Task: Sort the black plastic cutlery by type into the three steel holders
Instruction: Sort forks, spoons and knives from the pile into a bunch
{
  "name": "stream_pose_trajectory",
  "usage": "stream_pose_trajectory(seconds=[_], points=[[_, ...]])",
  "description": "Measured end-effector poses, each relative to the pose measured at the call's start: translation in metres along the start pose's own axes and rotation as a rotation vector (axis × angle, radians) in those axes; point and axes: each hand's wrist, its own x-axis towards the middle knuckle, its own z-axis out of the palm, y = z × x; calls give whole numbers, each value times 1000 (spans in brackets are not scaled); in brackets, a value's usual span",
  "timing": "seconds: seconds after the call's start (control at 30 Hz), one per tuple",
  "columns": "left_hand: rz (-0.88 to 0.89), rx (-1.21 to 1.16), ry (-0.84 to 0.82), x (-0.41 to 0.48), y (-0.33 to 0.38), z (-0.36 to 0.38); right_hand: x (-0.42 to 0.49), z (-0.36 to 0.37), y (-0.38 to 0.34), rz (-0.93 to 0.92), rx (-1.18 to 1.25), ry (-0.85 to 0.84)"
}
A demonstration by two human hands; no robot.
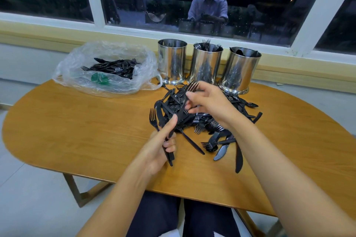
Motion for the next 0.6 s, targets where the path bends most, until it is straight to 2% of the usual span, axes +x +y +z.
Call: stream_pose_trajectory(seconds=[0.1,0.23,0.33,0.43,0.6], points=[[-30,59,-95,0,-3,4,-8,9,0,14,-165,-104],[-87,151,-204,-3,-12,7,-8,13,3,-23,-281,-140],[-151,145,-278,-7,-15,6,-8,13,3,-54,-382,-203],[-173,130,-293,-8,-16,6,-11,17,5,-91,-585,-267],[-182,131,-292,-8,-15,7,-17,21,14,-159,-526,-95]])
